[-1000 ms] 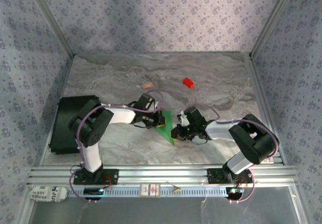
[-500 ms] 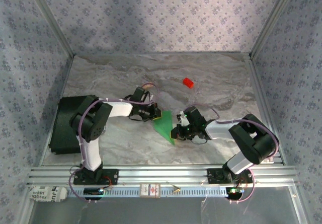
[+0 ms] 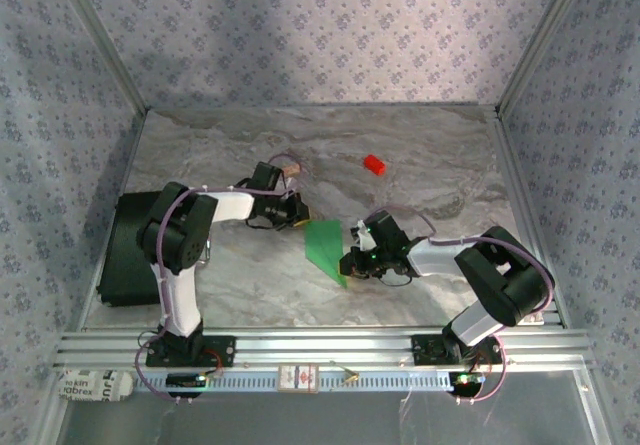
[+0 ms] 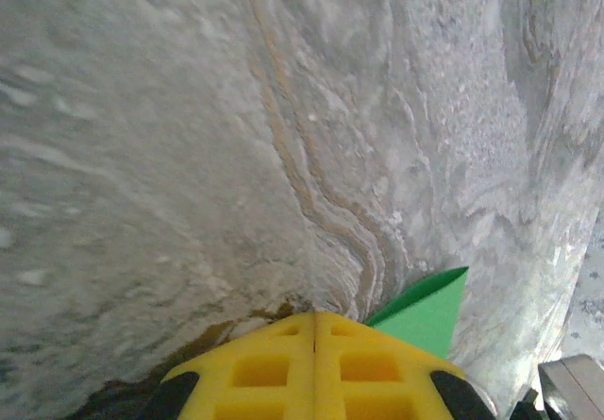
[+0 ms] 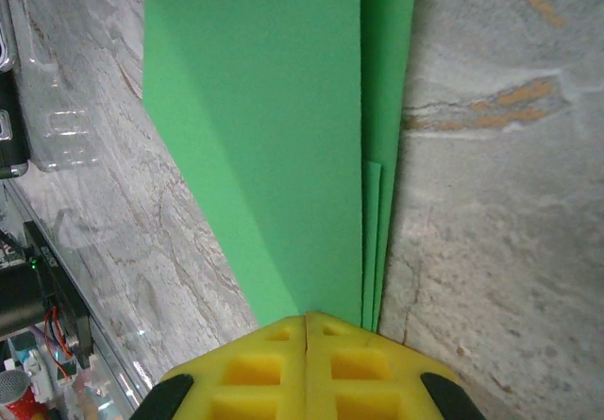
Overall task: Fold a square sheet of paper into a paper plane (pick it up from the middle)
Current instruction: Fourth fold the wing at the center of the table.
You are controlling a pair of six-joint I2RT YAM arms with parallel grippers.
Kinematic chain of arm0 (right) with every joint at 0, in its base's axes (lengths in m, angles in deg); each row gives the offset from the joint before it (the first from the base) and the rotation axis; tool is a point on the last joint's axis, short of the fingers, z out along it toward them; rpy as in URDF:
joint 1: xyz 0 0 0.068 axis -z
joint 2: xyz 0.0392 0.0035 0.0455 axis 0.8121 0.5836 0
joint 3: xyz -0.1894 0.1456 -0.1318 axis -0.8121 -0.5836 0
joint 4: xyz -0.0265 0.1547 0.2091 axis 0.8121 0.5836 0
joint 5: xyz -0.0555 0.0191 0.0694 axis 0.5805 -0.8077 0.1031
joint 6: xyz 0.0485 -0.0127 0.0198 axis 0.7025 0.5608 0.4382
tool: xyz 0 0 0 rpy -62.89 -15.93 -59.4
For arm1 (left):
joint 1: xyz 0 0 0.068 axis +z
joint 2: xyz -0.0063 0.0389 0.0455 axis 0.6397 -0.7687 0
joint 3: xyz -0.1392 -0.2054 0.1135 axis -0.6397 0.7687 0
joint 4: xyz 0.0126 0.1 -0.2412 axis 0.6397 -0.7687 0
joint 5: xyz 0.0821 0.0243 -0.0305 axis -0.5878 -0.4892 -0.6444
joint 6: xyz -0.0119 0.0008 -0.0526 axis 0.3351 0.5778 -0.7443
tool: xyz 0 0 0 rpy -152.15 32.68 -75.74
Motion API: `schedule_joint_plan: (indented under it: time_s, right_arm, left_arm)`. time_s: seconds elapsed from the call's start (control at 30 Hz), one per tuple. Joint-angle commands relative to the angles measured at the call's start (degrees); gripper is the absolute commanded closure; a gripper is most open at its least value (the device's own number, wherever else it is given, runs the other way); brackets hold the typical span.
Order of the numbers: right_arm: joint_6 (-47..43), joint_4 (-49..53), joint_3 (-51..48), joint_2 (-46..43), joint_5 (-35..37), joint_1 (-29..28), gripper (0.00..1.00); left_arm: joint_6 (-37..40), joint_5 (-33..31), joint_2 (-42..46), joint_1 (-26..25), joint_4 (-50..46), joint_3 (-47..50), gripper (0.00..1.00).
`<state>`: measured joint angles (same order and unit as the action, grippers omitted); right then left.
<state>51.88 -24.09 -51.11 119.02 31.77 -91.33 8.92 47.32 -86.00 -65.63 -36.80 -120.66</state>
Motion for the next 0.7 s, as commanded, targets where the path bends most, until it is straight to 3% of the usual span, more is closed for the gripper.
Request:
schedule_joint_plan:
  time_s: [0.0, 0.27, 0.47, 0.67]
  right_arm:
    - [-2.0, 12.0, -1.9, 2.0, 5.6, 0.2, 1.0]
    - [-2.7, 12.7, -0.4, 2.7, 5.6, 0.5, 1.0]
    - [-3.6, 13.6, 0.6, 2.7, 5.6, 0.8, 1.0]
    - [-3.6, 13.8, 0.7, 2.9, 4.9, 0.8, 1.0]
  left_arm:
    - [1.6, -2.8, 1.9, 0.8, -2.6, -0.8, 0.97]
    - [-0.8, -2.7, 8.3, -0.6, -1.3, 1.5, 0.96]
    - [-1.3, -1.7, 9.6, -6.0, -0.2, 3.0, 0.96]
    - [-9.9, -0.1, 6.1, -10.2, 13.3, 8.0, 0.97]
